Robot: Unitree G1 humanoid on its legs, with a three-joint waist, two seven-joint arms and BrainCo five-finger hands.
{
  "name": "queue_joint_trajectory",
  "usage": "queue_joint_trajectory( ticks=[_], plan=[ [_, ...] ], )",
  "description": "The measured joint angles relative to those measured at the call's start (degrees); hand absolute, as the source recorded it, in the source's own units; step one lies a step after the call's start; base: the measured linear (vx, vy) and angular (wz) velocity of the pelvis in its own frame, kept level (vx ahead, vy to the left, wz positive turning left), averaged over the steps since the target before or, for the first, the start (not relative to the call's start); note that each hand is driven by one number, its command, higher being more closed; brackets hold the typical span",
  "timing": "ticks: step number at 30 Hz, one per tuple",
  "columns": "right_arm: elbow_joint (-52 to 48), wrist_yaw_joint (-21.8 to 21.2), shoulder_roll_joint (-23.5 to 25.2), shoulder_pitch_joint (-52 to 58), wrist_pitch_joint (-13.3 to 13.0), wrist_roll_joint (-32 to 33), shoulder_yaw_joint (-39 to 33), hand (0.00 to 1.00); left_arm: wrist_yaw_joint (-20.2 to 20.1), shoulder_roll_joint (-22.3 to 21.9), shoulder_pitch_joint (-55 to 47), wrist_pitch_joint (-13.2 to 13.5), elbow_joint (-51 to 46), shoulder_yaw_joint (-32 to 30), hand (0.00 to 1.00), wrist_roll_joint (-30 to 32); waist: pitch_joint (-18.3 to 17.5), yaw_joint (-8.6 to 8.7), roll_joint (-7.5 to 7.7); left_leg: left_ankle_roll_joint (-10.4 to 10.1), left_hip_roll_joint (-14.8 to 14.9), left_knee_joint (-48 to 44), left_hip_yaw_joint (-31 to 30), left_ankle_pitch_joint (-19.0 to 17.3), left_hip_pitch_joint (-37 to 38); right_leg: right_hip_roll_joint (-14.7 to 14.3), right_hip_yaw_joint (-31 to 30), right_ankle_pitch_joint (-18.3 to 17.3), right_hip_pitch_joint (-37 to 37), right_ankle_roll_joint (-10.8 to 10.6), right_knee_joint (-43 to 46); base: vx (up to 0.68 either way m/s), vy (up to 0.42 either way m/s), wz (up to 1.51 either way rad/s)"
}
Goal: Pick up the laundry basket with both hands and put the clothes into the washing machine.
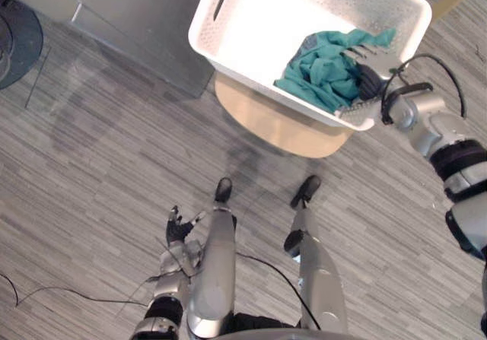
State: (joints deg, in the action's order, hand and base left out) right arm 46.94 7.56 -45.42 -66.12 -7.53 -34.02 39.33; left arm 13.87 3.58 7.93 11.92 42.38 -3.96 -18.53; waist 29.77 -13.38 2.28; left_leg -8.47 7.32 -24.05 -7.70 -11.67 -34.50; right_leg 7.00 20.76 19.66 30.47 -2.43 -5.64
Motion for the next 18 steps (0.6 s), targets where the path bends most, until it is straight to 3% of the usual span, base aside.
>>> queue_joint_trajectory(
  ticks=[5, 6, 18],
  plan=[
    [0.1, 0.0, 0.2, -0.9, 0.4, -0.2, 2.2, 0.00, 0.0, -0.7, 0.3, 0.1, -0.1, -0.1, 0.00, -1.1, 0.0, -0.11, -0.01, -0.2, 0.6, -0.1, -0.9, 0.1, -1.1, 0.0, 1.1, -0.1, 0.2, -0.1, 0.0, -0.08, 0.070, 0.09],
    [0.1, 0.0, 0.4, -1.0, 0.4, -0.1, 2.2, 1.00, 0.0, -0.7, 0.4, 0.2, -0.1, -0.1, 0.00, -1.1, 0.0, -0.14, -0.01, -0.3, 0.6, 0.0, -1.2, 0.2, -1.3, 0.0, 1.3, -0.2, 0.2, -0.2, 0.0, -0.05, 0.060, 0.12],
    [2.0, 0.0, 2.3, -2.0, 1.3, 1.7, 1.0, 1.00, 0.0, -1.7, 1.7, 0.6, -4.4, 1.9, 0.00, -1.2, 0.0, -0.44, 0.00, -1.6, 0.9, 3.9, -3.0, 3.8, -1.5, 0.1, 2.7, -0.8, 1.1, -1.1, 0.0, -0.06, 0.039, 0.10]
  ],
)
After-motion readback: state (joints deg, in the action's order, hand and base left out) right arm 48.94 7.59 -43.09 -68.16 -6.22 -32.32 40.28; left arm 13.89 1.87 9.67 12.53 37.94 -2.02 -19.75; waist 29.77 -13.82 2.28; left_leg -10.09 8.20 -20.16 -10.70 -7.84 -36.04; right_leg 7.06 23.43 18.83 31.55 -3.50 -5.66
